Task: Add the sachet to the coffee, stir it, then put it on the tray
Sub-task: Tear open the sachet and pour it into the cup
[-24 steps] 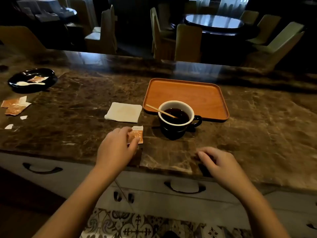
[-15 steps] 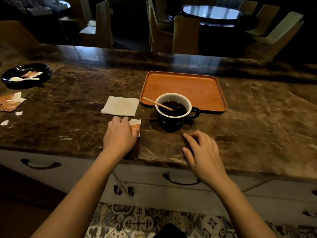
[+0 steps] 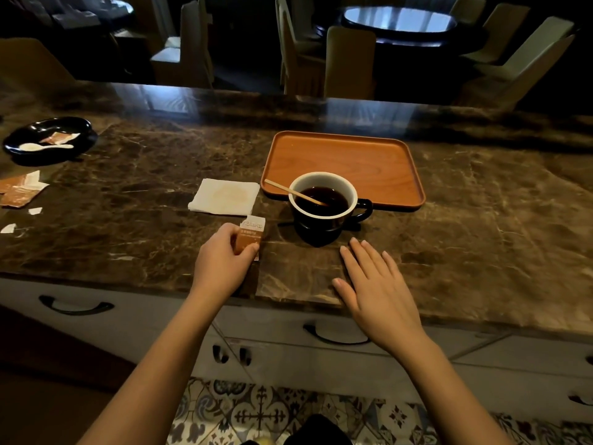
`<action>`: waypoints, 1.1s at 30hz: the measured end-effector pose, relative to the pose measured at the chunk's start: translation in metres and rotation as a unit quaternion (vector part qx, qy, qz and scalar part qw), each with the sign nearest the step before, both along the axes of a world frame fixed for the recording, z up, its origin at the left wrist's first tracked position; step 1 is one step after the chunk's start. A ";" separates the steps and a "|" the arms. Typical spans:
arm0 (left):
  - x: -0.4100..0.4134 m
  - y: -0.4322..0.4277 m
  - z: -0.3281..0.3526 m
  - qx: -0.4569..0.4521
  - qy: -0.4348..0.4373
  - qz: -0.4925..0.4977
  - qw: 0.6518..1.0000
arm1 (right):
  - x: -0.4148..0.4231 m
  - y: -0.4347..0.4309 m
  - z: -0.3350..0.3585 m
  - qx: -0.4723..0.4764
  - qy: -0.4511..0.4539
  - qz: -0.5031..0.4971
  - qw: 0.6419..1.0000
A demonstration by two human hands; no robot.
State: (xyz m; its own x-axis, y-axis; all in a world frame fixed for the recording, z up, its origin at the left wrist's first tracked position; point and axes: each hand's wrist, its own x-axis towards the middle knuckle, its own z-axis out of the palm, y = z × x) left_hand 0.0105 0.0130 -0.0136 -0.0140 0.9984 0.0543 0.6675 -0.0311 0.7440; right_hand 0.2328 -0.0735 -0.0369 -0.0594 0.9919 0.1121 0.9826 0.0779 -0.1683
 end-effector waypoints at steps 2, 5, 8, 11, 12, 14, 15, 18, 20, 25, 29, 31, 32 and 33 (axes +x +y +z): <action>0.000 -0.008 0.003 -0.015 -0.061 -0.026 0.998 | 0.001 0.001 -0.001 -0.019 -0.018 0.007 1.000; 0.004 -0.021 0.011 -0.053 -0.153 -0.060 0.985 | 0.002 0.002 -0.001 -0.030 -0.019 0.011 0.999; 0.015 -0.035 0.017 -0.084 -0.215 -0.108 0.967 | 0.003 0.001 -0.002 -0.025 -0.017 0.011 0.999; 0.032 -0.044 0.020 -0.097 -0.240 -0.148 0.955 | 0.002 0.000 -0.002 0.008 0.023 0.012 1.000; 0.038 -0.046 0.021 -0.103 -0.249 -0.156 0.950 | 0.002 -0.001 -0.001 0.029 0.051 0.012 0.998; 0.050 -0.048 0.022 -0.111 -0.261 -0.164 0.945 | 0.002 -0.002 0.001 0.078 0.138 0.015 0.987; 0.055 -0.048 0.022 -0.112 -0.266 -0.165 0.943 | 0.002 -0.004 0.003 0.099 0.192 0.021 0.976; 0.068 -0.048 0.024 -0.119 -0.295 -0.171 0.932 | 0.001 -0.010 0.010 0.117 0.360 0.034 0.925; 0.074 -0.049 0.027 -0.127 -0.318 -0.190 0.920 | 0.000 -0.012 0.015 0.100 0.466 0.028 0.879; 0.085 -0.046 0.037 -0.096 -0.307 -0.209 0.924 | 0.004 -0.010 0.026 0.062 0.645 -0.003 0.762; 0.088 -0.026 0.065 -0.122 -0.234 -0.262 0.928 | 0.015 0.002 0.042 -0.007 0.681 0.028 0.731; 0.092 -0.007 0.086 -0.133 -0.168 -0.304 0.928 | 0.022 0.013 0.055 -0.043 0.662 0.056 0.746; 0.095 0.004 0.097 -0.124 -0.135 -0.318 0.930 | 0.026 0.020 0.062 -0.053 0.662 0.062 0.745; 0.099 0.013 0.106 -0.109 -0.111 -0.326 0.932 | 0.029 0.027 0.068 -0.058 0.672 0.060 0.735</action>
